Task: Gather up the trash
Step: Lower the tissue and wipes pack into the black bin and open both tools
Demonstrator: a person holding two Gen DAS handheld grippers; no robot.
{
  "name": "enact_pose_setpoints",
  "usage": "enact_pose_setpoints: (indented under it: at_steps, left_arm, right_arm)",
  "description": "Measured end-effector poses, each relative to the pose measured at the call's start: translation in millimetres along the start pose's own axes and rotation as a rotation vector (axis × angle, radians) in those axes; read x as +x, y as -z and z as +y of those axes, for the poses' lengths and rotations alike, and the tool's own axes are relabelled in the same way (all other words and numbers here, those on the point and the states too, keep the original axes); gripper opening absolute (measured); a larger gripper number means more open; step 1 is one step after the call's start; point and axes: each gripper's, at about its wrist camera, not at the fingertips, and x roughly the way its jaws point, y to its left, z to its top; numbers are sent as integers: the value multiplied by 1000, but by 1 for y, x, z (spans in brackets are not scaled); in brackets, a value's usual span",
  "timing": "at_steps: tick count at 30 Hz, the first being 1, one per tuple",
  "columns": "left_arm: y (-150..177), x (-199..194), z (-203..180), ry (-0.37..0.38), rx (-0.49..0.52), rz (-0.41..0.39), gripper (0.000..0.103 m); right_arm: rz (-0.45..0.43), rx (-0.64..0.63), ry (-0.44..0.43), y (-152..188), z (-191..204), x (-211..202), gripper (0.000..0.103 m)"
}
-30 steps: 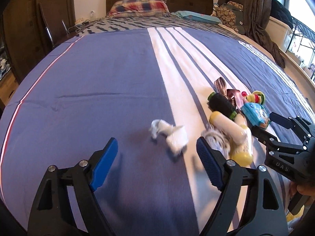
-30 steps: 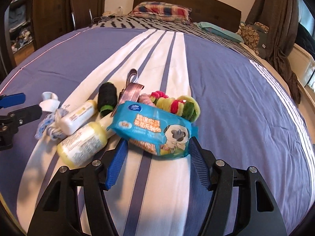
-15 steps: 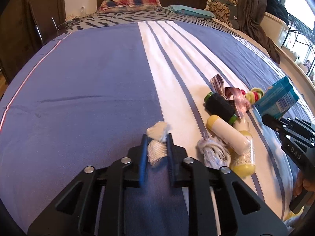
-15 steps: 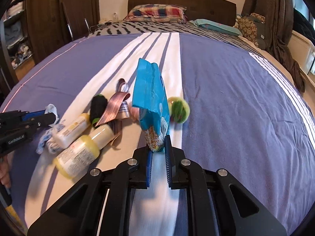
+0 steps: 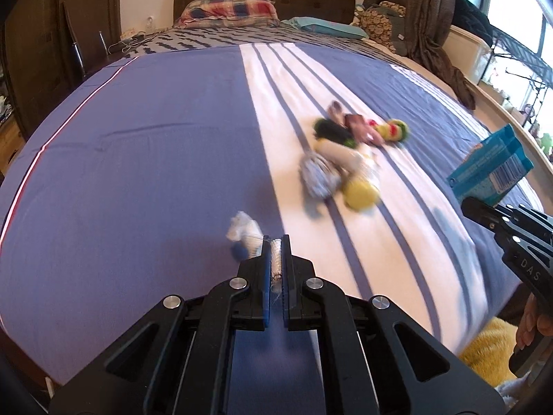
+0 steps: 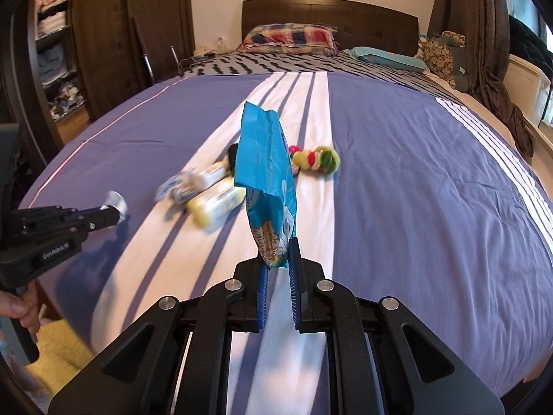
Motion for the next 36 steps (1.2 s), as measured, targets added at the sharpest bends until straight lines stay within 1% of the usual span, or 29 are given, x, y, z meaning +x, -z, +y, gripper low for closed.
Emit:
enact_pose_setpoints:
  at_steps: [7, 14, 18, 21, 23, 27, 30, 33, 36]
  left_arm:
    - [47, -39, -19, 45, 16, -19, 3]
    - [92, -67, -38, 101, 23, -30, 3]
    - [117, -77, -45, 128, 16, -25, 3]
    - [135, -80, -50, 144, 14, -12, 3]
    - [141, -79, -51, 149, 18, -4, 3]
    - [139, -81, -48, 169, 9, -18, 3]
    - [141, -84, -48, 178, 16, -21, 3]
    - [149, -85, -47, 186, 12, -12, 3]
    - [166, -82, -50, 198, 10, 15, 3]
  right_arm:
    - [-9, 7, -23, 35, 11, -40, 12]
    - [-8, 38, -57, 73, 15, -72, 12]
    - [9, 55, -81, 95, 15, -80, 12]
    - [39, 54, -86, 113, 16, -81, 12]
    - [43, 59, -81, 117, 14, -81, 12]
    - [27, 72, -76, 120, 7, -87, 12]
    - [40, 75, -79, 126, 5, -86, 12]
    - [68, 82, -96, 140, 6, -83, 12]
    - [129, 84, -129, 162, 10, -74, 12]
